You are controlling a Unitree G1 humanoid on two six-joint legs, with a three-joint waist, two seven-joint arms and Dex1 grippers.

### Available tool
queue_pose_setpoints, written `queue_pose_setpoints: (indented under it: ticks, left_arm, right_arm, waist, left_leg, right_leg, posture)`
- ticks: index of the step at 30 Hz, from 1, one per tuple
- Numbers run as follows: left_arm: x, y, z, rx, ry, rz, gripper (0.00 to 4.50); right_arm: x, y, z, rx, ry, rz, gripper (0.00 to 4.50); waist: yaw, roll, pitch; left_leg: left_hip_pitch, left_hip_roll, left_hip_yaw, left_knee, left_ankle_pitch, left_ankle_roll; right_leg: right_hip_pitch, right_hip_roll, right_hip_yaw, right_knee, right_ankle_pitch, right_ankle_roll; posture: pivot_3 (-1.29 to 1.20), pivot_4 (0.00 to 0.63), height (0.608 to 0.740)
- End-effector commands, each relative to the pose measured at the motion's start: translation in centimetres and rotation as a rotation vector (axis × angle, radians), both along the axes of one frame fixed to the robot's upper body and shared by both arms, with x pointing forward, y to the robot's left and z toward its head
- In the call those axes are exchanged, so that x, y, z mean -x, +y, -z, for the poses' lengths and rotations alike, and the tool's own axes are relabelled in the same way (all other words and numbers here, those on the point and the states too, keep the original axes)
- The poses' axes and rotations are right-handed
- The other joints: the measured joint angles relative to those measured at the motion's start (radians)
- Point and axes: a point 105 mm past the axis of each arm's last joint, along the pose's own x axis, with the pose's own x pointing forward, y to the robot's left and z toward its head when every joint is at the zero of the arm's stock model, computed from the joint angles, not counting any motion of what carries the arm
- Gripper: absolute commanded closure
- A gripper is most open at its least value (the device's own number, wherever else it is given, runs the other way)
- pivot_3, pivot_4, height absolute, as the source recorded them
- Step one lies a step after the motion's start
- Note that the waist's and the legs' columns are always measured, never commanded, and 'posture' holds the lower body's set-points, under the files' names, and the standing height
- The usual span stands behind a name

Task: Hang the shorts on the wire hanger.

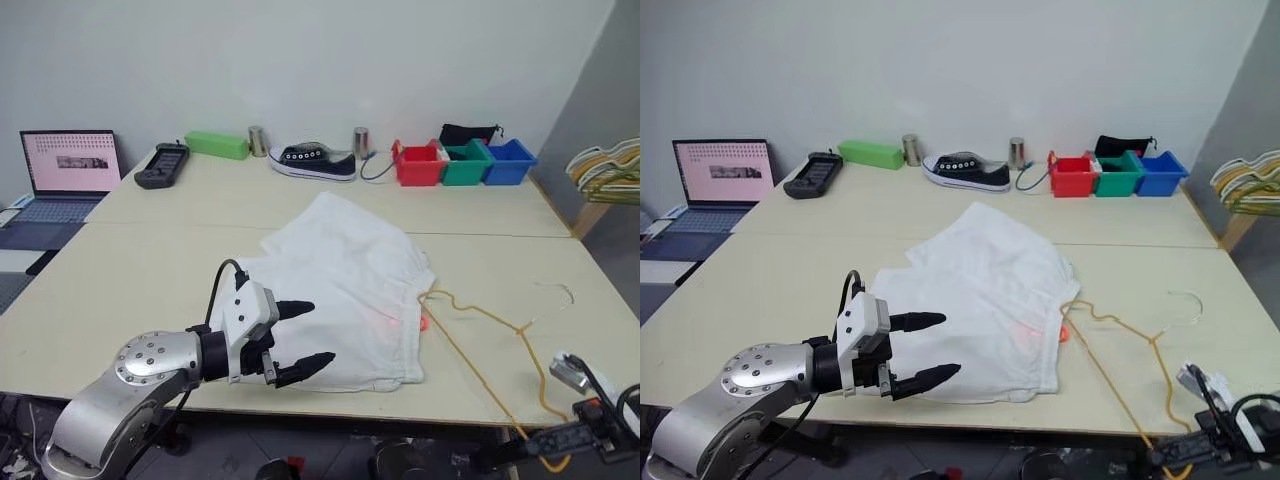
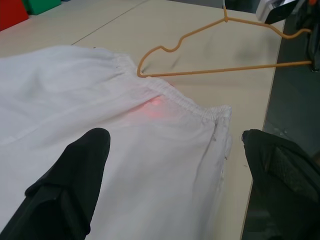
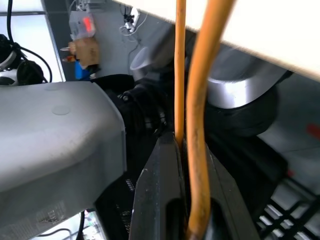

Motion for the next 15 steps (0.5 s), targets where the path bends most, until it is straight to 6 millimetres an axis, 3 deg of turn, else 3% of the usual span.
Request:
queue_pose_setpoints:
  ticks: [1,8,15]
  left_arm:
    - [0.5,-0.3,-0.9,-0.006,-0.036,0.03,0.01]
    - [0.6,-0.4,-0.6,-0.007,-0.023,0.04,0.01]
    - [0.3,-0.2,-0.7,-0.014,-0.028,0.054,0.01]
  right_arm:
    - [-0.4,-0.4,-0.9,0.008,-0.049,0.029,4.5]
    - [0.9,-2.8,-0.3,0.085,-0.037,0.073,4.5]
    - [1.2,-1.1,-0.9,0.018,-0.064,0.015,4.5]
  waist:
    - [0.006,0.0,0.0]
    - [0.033,-0.002,0.002]
    - [0.033,-0.006,0.006]
  left_leg:
    - [-0.001,0.0,0.001,0.0,0.001,0.002]
    - [-0.002,0.0,0.002,-0.001,-0.001,0.005]
    - [-0.002,0.001,0.003,-0.001,-0.003,0.005]
  right_leg:
    - [-0.001,0.0,0.001,0.0,0.0,0.0]
    - [-0.003,0.0,0.001,-0.001,-0.001,-0.002]
    - [-0.003,0.0,0.001,-0.001,-0.003,-0.003]
  posture:
    - [-0.18,0.076,0.74]
    - [-0.2,0.083,0.74]
    - [-0.21,0.078,0.74]
